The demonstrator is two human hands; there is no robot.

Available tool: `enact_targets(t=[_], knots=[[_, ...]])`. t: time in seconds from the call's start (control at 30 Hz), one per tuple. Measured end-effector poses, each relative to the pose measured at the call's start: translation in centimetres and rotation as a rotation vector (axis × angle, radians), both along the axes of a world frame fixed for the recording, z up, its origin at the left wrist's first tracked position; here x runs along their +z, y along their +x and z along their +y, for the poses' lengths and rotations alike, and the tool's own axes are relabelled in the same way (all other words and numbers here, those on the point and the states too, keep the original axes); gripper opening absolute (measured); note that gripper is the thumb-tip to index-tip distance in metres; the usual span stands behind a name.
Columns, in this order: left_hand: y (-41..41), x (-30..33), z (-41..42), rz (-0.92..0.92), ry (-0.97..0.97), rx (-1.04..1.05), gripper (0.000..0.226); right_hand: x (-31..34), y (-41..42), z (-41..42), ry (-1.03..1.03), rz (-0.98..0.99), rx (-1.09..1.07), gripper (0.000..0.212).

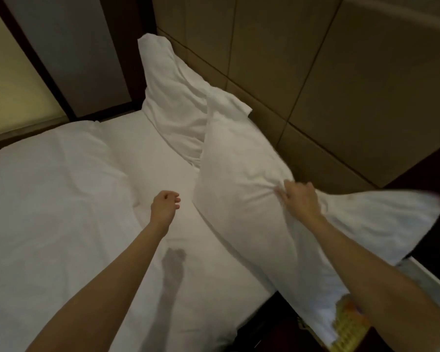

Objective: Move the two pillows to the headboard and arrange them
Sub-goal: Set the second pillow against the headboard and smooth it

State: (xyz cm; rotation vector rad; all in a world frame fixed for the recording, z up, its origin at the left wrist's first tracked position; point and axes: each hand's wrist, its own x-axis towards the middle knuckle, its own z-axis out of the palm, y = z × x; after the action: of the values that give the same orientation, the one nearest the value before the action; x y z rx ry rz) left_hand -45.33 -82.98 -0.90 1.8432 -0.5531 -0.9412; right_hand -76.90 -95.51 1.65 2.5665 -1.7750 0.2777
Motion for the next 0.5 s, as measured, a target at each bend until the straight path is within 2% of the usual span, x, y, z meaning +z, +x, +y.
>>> enact_targets(t=[0.07,0.17,0.27,0.37,0.5], knots=[[-0.7,-0.3,-1.4,-0.019,0.022,-0.027,0.026,-3.2,-2.3,-0.1,0.255,0.038,-0.143,0.034],[-1.3,-0.6,-3.3,-0.044,0.038,-0.048,0.025,-3.9,-4.0,-1.6,0.264,-0.047,-0.241,0.045],[-1.7,-1.0,-5.0,-0.059,0.061,-0.048,0.026,-2.6,-3.1,-4.2,0.266,-0.133,-0.250,0.075],[-2.5,-1.5,-6.8,-0.064,0.076,-0.044,0.026,-2.2,-1.0,-7.3,0.423,-0.238,-0.227,0.108],[-3.1,-2.1,-8.1,-0.098,0.076,-0.031,0.026,-3.0,2.4,-10.3,0.556,-0.167,-0.173,0.127]])
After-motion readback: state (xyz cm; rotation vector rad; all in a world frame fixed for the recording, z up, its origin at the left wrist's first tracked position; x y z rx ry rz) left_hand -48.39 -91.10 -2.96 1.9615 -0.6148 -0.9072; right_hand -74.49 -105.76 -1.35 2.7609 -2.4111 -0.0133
